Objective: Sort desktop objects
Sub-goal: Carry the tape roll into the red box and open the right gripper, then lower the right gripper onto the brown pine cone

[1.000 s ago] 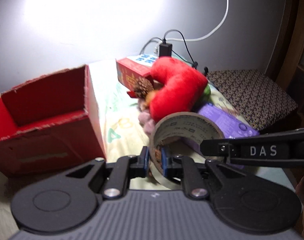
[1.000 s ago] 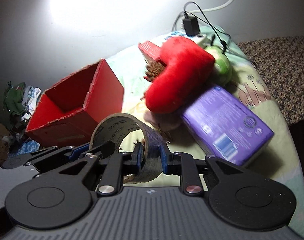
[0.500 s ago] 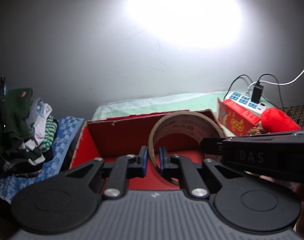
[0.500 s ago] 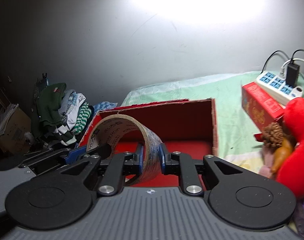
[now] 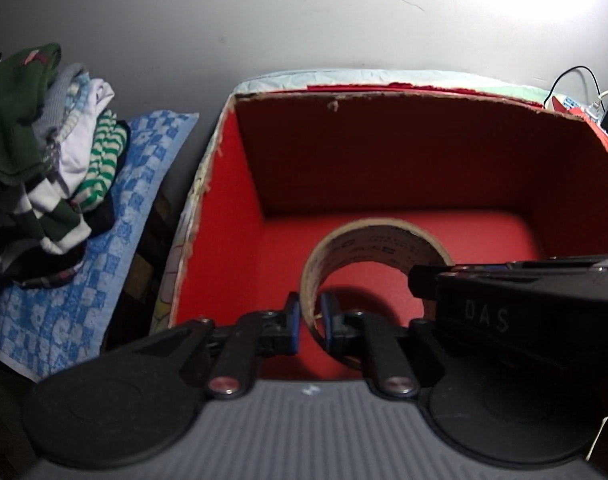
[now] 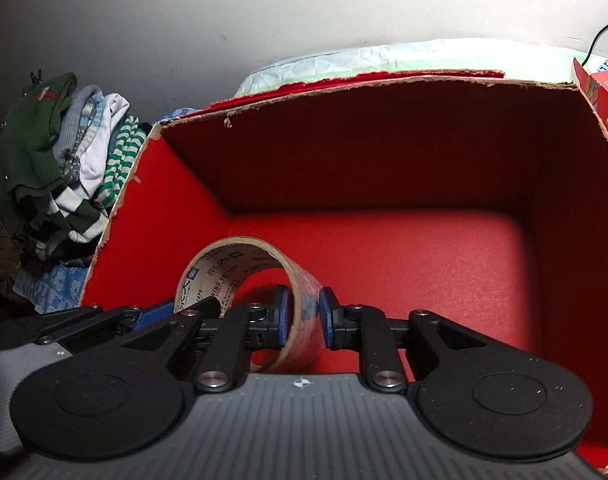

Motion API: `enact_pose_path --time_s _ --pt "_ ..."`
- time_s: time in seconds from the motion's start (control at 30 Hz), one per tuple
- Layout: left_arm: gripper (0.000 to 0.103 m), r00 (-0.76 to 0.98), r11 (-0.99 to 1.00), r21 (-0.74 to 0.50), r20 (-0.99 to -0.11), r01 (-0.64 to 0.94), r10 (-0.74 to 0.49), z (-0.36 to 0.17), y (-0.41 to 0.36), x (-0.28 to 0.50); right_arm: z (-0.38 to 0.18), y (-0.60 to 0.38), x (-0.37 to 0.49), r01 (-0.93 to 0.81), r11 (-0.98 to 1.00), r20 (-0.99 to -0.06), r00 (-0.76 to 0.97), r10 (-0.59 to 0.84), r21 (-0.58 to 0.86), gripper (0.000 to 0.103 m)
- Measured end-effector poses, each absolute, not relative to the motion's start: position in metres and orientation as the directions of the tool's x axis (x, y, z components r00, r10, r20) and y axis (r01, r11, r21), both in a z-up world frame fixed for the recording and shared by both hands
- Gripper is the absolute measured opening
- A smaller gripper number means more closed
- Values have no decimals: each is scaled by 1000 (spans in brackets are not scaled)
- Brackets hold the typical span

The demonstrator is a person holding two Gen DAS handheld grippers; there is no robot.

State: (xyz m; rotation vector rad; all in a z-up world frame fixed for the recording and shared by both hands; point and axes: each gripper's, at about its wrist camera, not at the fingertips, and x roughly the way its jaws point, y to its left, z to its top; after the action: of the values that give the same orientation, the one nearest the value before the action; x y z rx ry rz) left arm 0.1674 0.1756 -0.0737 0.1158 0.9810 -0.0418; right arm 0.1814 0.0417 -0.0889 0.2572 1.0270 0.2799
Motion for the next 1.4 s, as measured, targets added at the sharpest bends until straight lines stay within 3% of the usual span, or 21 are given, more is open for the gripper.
enact_pose_path --time_s 0.07,0.17,0.27,0.3,0.33,0.4,0.53,0.67,0.83,0.97,1.2,1.4 --pt "26 559 993 74 -829 93 9 -73 176 166 -92 39 183 -95 930 -802 480 355 354 29" --pt "32 562 994 59 -827 90 -2 -68 176 163 -82 33 176 -89 937 -786 521 333 338 30" --pt "46 583 996 26 -812 82 -27 -55 175 151 -64 25 163 -93 953 -762 580 288 290 29" --pt "58 588 997 19 -808 80 -32 -51 174 147 -57 21 156 -88 955 -752 598 278 283 29" --pt "79 600 997 31 -800 66 -15 -46 171 141 -49 14 148 -80 957 -739 619 267 279 29" --pt "92 649 997 48 -761 58 -1 -36 166 124 -34 -1 130 -61 959 -712 656 248 277 30" --pt "87 695 995 44 -719 91 -32 -23 156 91 -17 -42 86 -14 956 -660 720 213 293 35" --pt "87 697 988 5 -709 155 -106 -20 142 63 -21 -81 55 63 960 -677 721 146 274 36" --pt "100 663 965 -77 -712 253 -230 -32 109 30 -38 -139 9 205 957 -712 702 4 208 41" --pt "102 631 940 -68 -725 334 -277 -51 68 13 -64 -179 -12 294 938 -760 648 -53 185 41" --pt "102 611 880 40 -734 473 -295 -86 -18 1 -93 -225 -17 308 903 -792 608 55 299 41" --pt "102 630 874 105 -734 474 -254 -114 -67 13 -112 -234 3 242 906 -804 575 153 346 46"
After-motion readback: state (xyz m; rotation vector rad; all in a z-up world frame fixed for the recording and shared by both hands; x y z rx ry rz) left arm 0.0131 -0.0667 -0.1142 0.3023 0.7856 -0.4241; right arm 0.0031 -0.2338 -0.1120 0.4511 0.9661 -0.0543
